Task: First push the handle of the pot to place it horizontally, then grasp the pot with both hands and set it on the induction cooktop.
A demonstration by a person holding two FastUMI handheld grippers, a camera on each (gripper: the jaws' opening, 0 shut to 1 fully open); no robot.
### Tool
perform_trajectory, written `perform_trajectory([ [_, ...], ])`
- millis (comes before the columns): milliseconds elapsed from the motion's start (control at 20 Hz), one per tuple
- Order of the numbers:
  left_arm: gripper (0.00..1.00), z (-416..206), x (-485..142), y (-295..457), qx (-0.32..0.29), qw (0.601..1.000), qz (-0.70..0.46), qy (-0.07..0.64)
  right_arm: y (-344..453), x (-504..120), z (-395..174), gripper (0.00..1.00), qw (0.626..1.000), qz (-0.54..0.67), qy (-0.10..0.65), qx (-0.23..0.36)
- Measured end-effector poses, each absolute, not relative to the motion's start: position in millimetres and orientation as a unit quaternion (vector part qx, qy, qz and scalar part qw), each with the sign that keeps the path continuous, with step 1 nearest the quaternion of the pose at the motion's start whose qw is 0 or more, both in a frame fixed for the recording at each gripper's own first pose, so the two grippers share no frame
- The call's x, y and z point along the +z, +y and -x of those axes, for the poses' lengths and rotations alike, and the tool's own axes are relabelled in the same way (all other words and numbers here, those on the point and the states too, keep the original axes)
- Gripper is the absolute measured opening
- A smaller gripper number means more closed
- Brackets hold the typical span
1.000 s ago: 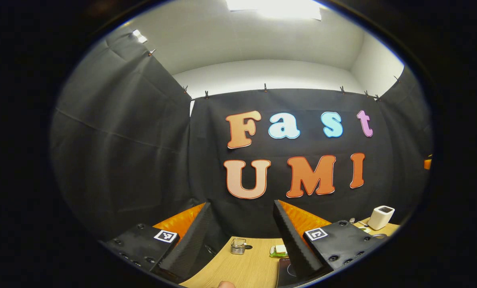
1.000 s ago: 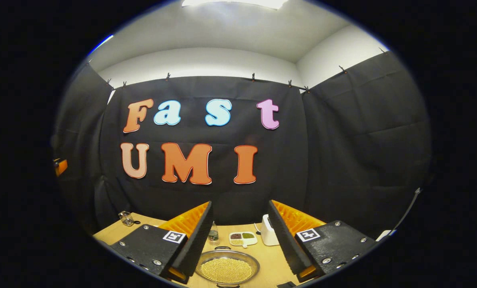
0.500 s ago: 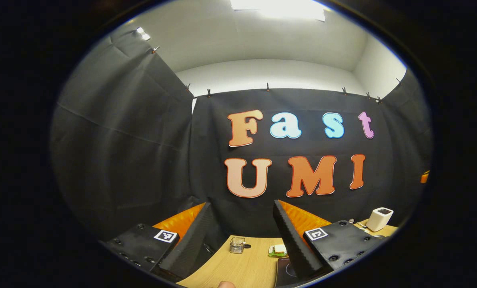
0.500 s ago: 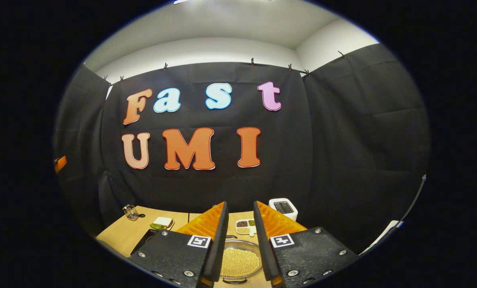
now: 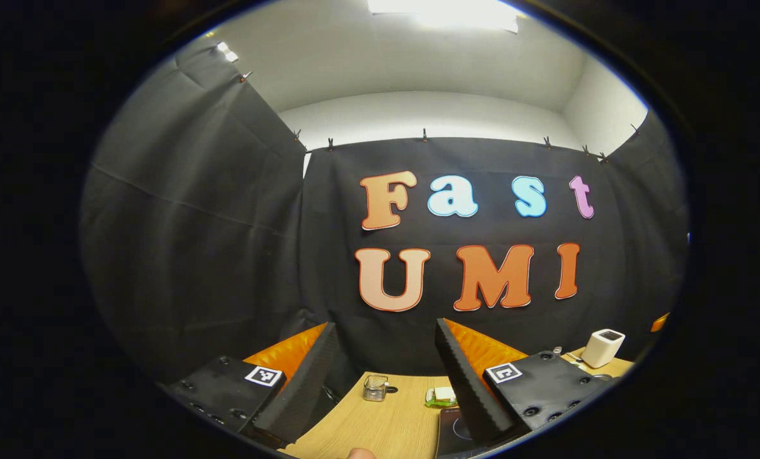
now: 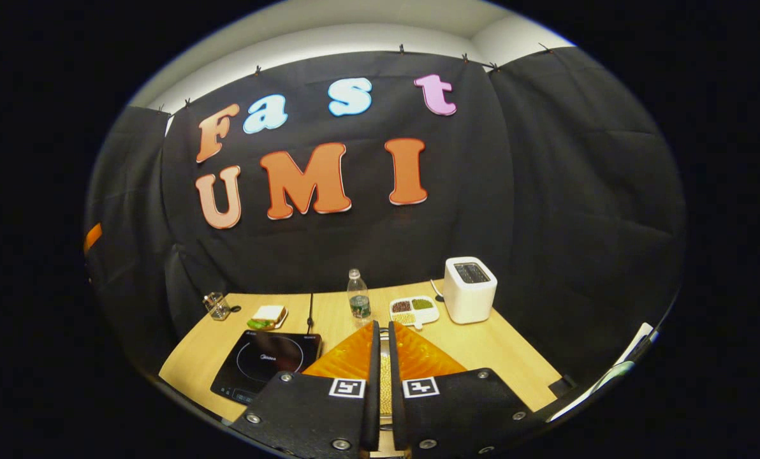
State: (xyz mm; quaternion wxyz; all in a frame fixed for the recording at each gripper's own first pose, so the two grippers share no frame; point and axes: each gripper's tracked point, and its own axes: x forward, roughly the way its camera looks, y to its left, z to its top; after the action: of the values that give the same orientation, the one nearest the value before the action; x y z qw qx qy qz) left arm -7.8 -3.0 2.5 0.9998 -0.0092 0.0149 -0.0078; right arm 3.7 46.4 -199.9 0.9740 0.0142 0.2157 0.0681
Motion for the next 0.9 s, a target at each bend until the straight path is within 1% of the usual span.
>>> perform_trajectory([
  [150, 1.0, 9.0, -0.3, -4.9, -0.012, 1.0, 0.004, 0.02, 53.5, -234.3, 3.6, 0.07, 0.963, -0.018, 0.258, 0.077],
  [200, 1.0, 10.2, -0.1, -6.0, -0.016, 1.0, 0.004, 0.023, 56.3, -245.2, 6.2, 0.03, 0.959, -0.024, 0.272, 0.082],
  [300, 1.0, 10.7, -0.9, -5.4, -0.021, 0.999, 0.005, 0.028, 61.8, -265.1, 12.7, 0.0, 0.952, -0.025, 0.293, 0.086],
  [650, 1.0, 9.0, -8.7, -5.5, -0.023, 0.999, 0.006, 0.043, 75.1, -323.9, 40.2, 0.0, 0.933, -0.012, 0.347, 0.099],
  [900, 1.0, 8.9, -13.9, -7.3, -0.027, 0.998, 0.004, 0.053, 93.8, -362.4, 62.8, 0.0, 0.914, -0.005, 0.386, 0.124],
])
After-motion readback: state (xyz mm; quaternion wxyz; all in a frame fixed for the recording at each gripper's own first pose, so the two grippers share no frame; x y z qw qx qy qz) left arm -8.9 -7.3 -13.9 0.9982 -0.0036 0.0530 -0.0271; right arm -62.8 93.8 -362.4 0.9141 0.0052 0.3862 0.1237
